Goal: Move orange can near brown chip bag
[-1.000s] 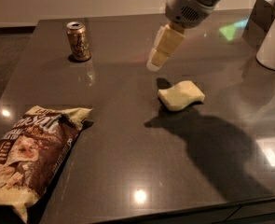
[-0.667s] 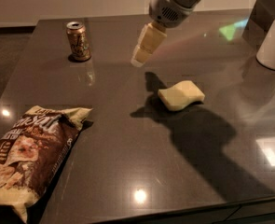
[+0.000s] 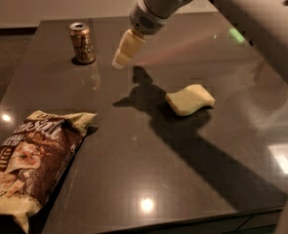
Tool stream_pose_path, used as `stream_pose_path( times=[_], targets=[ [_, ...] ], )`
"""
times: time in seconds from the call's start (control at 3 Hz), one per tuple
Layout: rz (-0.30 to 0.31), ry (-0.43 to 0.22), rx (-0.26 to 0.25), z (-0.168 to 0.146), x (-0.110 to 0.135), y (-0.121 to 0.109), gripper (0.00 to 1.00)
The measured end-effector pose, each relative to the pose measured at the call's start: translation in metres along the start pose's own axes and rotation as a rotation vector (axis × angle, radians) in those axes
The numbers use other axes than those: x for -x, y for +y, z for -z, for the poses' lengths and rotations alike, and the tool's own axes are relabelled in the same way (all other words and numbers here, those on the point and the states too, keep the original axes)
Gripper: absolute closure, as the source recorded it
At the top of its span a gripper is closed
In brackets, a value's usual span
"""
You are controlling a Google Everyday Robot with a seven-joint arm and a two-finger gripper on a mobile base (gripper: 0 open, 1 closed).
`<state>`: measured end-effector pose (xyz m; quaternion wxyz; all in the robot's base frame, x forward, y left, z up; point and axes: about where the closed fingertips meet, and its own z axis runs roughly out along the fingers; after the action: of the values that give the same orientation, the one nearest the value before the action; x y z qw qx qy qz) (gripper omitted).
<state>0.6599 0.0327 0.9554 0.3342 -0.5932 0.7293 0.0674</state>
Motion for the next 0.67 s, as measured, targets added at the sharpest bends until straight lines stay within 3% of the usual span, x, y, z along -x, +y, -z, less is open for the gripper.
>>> stream_pose_path(
  times=[0.67],
  targets=[
    [-0.170,-0.090,0.014,-0.064,0.047,-0.029,0.00]
  ],
)
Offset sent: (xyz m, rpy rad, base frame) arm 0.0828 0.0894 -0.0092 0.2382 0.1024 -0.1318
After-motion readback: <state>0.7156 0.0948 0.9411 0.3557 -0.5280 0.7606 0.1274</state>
